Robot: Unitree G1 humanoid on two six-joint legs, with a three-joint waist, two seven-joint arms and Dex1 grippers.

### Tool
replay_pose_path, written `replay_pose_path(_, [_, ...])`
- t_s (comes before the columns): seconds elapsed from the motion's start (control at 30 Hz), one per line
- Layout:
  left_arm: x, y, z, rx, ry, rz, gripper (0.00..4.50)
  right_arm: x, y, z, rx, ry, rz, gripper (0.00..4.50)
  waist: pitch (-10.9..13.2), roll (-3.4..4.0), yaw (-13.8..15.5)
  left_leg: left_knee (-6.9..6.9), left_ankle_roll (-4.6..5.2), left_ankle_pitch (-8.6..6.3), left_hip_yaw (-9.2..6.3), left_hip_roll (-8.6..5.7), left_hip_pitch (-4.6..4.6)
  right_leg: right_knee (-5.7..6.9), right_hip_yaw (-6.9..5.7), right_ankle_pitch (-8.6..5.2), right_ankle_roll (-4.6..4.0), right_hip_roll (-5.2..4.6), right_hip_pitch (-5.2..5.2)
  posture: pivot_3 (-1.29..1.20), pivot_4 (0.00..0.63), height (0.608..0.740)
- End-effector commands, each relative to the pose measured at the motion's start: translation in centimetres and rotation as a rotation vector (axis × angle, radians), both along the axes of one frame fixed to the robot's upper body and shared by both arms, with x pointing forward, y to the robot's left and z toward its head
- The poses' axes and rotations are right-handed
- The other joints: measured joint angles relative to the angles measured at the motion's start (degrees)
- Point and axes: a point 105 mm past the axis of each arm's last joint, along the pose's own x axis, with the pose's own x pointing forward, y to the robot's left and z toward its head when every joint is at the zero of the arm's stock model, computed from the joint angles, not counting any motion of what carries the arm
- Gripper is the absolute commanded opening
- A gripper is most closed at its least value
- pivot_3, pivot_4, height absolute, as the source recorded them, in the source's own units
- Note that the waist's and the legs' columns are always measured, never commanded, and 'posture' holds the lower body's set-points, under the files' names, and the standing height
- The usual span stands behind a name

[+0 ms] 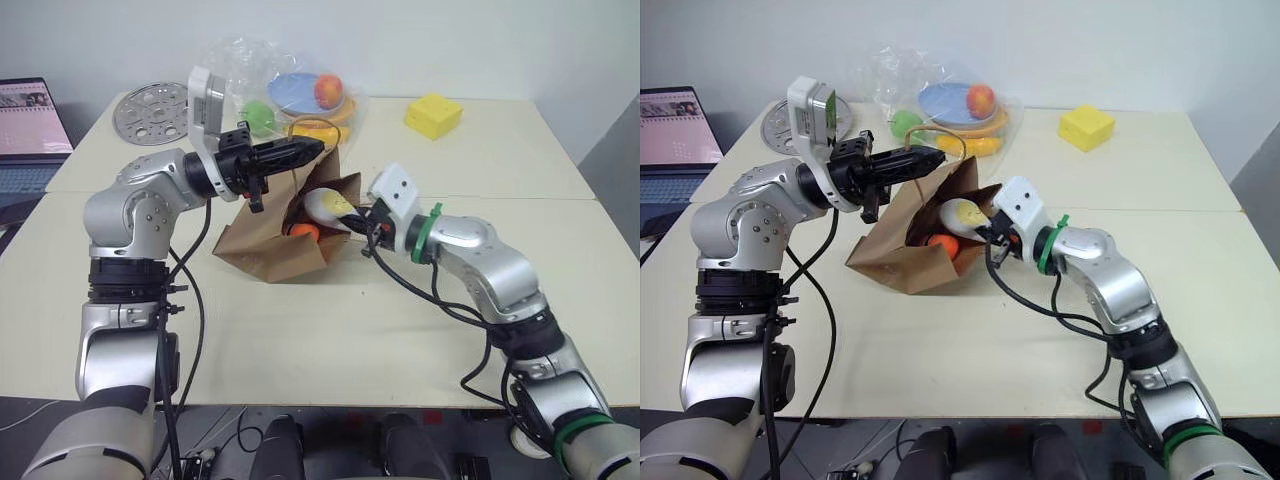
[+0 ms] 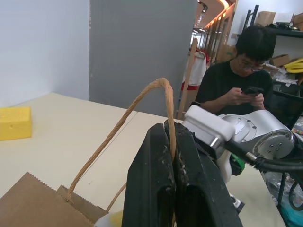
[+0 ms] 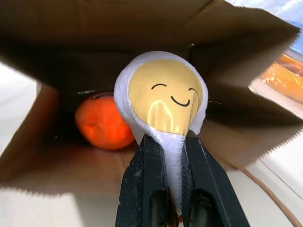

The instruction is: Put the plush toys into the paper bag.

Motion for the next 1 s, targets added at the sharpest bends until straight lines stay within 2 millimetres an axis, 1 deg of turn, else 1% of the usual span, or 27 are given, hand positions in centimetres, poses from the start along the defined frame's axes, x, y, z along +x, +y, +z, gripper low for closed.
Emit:
replay_pose_path(0.03, [-0.6, -0.1, 1.2, -0.001, -0.056, -0.012, 0.0, 0.2, 1.7, 1.8, 0.015, -0.069, 0.038, 0.01, 0.0, 0.0, -0.02, 0.0, 0.0, 0.0, -0.01, 0.0, 0.0, 0.01, -0.01, 0.0, 0.0, 0.0, 0.0, 0.0, 0.15, 0.74])
replay_pose_path(0.17, [-0.7, -0.3, 1.0, 0.001, -0.055, -0.018, 0.0, 1.4, 3.0, 2.1, 0.012, -0.067, 0.03, 0.01, 0.0, 0.0, -0.1, -0.01, -0.01, 0.0, -0.01, 0.0, 0.0, 0.01, -0.02, 0.0, 0.0, 0.0, -0.01, 0.0, 0.15, 0.74])
replay_pose_path(0.27, [-0.7, -0.4, 1.0, 0.002, -0.056, -0.018, 0.0, 2.2, 3.7, 1.4, -0.028, -0.064, 0.029, 0.01, 0.0, 0.0, -0.13, -0.01, -0.01, 0.0, -0.02, 0.0, 0.0, 0.02, -0.02, 0.0, 0.0, 0.0, -0.01, 0.0, 0.15, 0.74])
replay_pose_path(0.33, [-0.8, -0.3, 1.0, 0.003, -0.056, -0.017, 0.0, 2.6, 3.8, 1.1, -0.02, -0.045, 0.02, 0.68, 0.0, 0.0, -0.07, -0.01, -0.01, 0.0, -0.02, 0.0, 0.0, 0.02, -0.04, 0.0, 0.0, 0.0, -0.01, 0.0, 0.15, 0.74])
replay_pose_path(0.37, [-0.8, -0.3, 1.0, 0.003, -0.055, -0.018, 0.0, 2.7, 3.8, 1.2, -0.011, -0.046, 0.017, 0.95, 0.0, 0.0, -0.07, -0.01, -0.01, 0.0, -0.04, 0.0, 0.0, 0.02, -0.05, 0.0, 0.0, 0.0, -0.01, 0.0, 0.15, 0.74])
replay_pose_path(0.53, [-0.9, -0.3, 1.0, 0.003, -0.054, -0.015, 0.0, 2.8, 3.4, 1.6, 0.012, -0.062, 0.012, 2.81, 0.0, 0.0, -0.09, -0.02, -0.01, 0.0, -0.04, 0.0, 0.0, 0.02, -0.05, 0.0, -0.01, 0.0, -0.02, 0.0, 0.15, 0.74])
replay_pose_path(0.6, [-0.9, -0.3, 1.0, 0.001, -0.054, -0.015, 0.0, 2.6, 2.7, 2.0, 0.032, -0.065, 0.005, 3.51, 0.0, 0.0, -0.08, -0.02, -0.01, 0.0, -0.04, 0.0, 0.0, 0.03, -0.05, 0.0, -0.01, 0.0, -0.01, 0.0, 0.15, 0.74])
replay_pose_path(0.63, [-0.9, -0.4, 1.0, 0.0, -0.053, -0.016, 0.0, 2.5, 2.3, 2.3, 0.044, -0.065, 0.002, 3.93, 0.0, 0.0, -0.05, -0.01, -0.01, 0.0, -0.04, 0.0, 0.0, 0.03, -0.05, 0.0, -0.01, 0.0, -0.01, 0.0, 0.15, 0.74])
replay_pose_path(0.7, [-0.9, -0.4, 1.0, 0.0, -0.053, -0.015, 0.0, 2.3, 1.5, 2.7, 0.08, -0.06, -0.017, 4.48, 0.0, 0.0, -0.05, -0.02, -0.01, 0.0, -0.04, 0.0, 0.0, 0.03, -0.05, 0.0, 0.0, 0.0, -0.01, 0.0, 0.15, 0.74])
replay_pose_path(0.9, [-0.8, -0.3, 0.9, -0.003, -0.051, -0.013, 0.0, 0.7, -1.0, 3.4, 0.137, -0.037, -0.046, 4.48, 0.0, 0.0, 0.05, -0.02, 0.0, 0.0, -0.04, 0.0, 0.0, 0.04, -0.04, 0.0, 0.0, 0.0, -0.01, 0.0, 0.15, 0.74])
replay_pose_path(0.97, [-0.8, -0.3, 0.9, -0.008, -0.049, -0.012, 0.0, 0.2, -3.1, 4.1, 0.185, -0.022, -0.11, 4.48, 0.0, 0.0, 0.11, -0.01, 0.0, 0.0, -0.04, 0.0, 0.0, 0.06, -0.04, 0.0, -0.01, 0.0, -0.01, 0.0, 0.15, 0.74])
replay_pose_path(1.0, [-0.7, -0.3, 0.8, -0.01, -0.049, -0.012, 0.0, 0.1, -4.8, 3.9, 0.196, 0.002, -0.166, 4.48, 0.0, 0.0, 0.22, -0.02, 0.0, 0.0, -0.04, 0.0, 0.0, 0.06, -0.04, 0.0, -0.01, 0.0, -0.01, 0.0, 0.15, 0.74])
